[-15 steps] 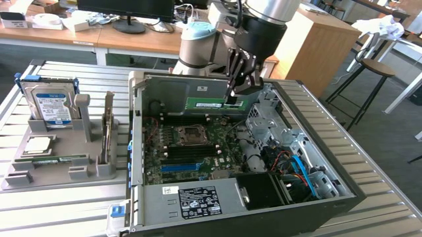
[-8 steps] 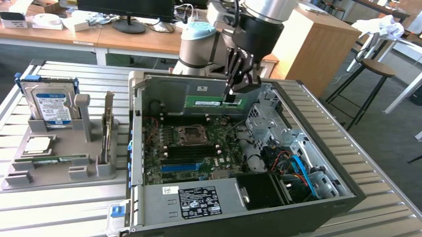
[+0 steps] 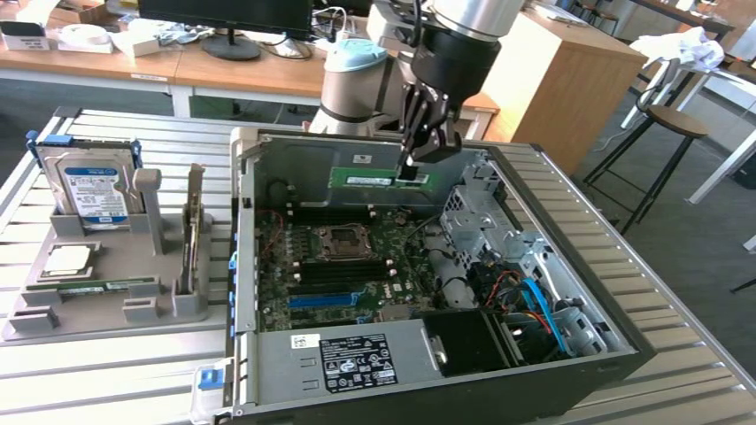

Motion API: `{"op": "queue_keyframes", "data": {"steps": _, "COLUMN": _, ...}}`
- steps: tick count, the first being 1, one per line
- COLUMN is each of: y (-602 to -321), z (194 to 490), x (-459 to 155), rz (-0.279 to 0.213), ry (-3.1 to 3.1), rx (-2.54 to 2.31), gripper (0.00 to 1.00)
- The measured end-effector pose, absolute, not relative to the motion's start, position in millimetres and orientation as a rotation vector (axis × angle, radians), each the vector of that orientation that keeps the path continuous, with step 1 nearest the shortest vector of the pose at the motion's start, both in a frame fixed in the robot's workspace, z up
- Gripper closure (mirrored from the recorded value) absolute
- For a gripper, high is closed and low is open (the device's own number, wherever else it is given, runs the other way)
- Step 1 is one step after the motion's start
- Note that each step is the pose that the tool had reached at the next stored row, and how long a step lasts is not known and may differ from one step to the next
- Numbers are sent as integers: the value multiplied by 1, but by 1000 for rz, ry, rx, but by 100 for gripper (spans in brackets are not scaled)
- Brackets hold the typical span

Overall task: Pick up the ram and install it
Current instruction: 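Pick up the ram and move it above insertion slot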

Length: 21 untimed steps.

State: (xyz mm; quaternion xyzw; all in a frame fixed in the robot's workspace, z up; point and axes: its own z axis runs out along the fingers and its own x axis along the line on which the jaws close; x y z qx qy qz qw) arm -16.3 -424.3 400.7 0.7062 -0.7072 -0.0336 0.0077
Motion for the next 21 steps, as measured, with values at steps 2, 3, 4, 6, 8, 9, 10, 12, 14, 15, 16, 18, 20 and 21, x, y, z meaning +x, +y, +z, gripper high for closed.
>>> {"op": "queue_keyframes", "data": {"steps": 2, "y": -421, "z": 400, "x": -16, "rz": -105, "ry": -2213, "rx": 2206, "gripper": 89}}
{"op": "queue_keyframes", "data": {"steps": 3, "y": -419, "z": 399, "x": -17, "rz": -105, "ry": -2214, "rx": 2205, "gripper": 89}}
{"op": "queue_keyframes", "data": {"steps": 4, "y": -418, "z": 399, "x": -17, "rz": -105, "ry": -2215, "rx": 2204, "gripper": 89}}
{"op": "queue_keyframes", "data": {"steps": 6, "y": -414, "z": 398, "x": -17, "rz": -105, "ry": -2216, "rx": 2203, "gripper": 89}}
{"op": "queue_keyframes", "data": {"steps": 8, "y": -413, "z": 397, "x": -18, "rz": -105, "ry": -2217, "rx": 2202, "gripper": 89}}
{"op": "queue_keyframes", "data": {"steps": 9, "y": -413, "z": 397, "x": -18, "rz": -105, "ry": -2217, "rx": 2202, "gripper": 89}}
{"op": "queue_keyframes", "data": {"steps": 10, "y": -413, "z": 397, "x": -18, "rz": -105, "ry": -2217, "rx": 2202, "gripper": 89}}
{"op": "queue_keyframes", "data": {"steps": 12, "y": -413, "z": 397, "x": -18, "rz": -105, "ry": -2217, "rx": 2202, "gripper": 89}}
{"op": "queue_keyframes", "data": {"steps": 14, "y": -413, "z": 395, "x": -18, "rz": -105, "ry": -2217, "rx": 2203, "gripper": 89}}
{"op": "queue_keyframes", "data": {"steps": 15, "y": -413, "z": 393, "x": -18, "rz": -105, "ry": -2217, "rx": 2202, "gripper": 89}}
{"op": "queue_keyframes", "data": {"steps": 16, "y": -413, "z": 392, "x": -18, "rz": -105, "ry": -2217, "rx": 2202, "gripper": 89}}
{"op": "queue_keyframes", "data": {"steps": 18, "y": -413, "z": 388, "x": -18, "rz": -105, "ry": -2217, "rx": 2202, "gripper": 89}}
{"op": "queue_keyframes", "data": {"steps": 20, "y": -413, "z": 384, "x": -18, "rz": -105, "ry": -2217, "rx": 2202, "gripper": 89}}
{"op": "queue_keyframes", "data": {"steps": 21, "y": -413, "z": 382, "x": -18, "rz": -105, "ry": -2217, "rx": 2202, "gripper": 89}}
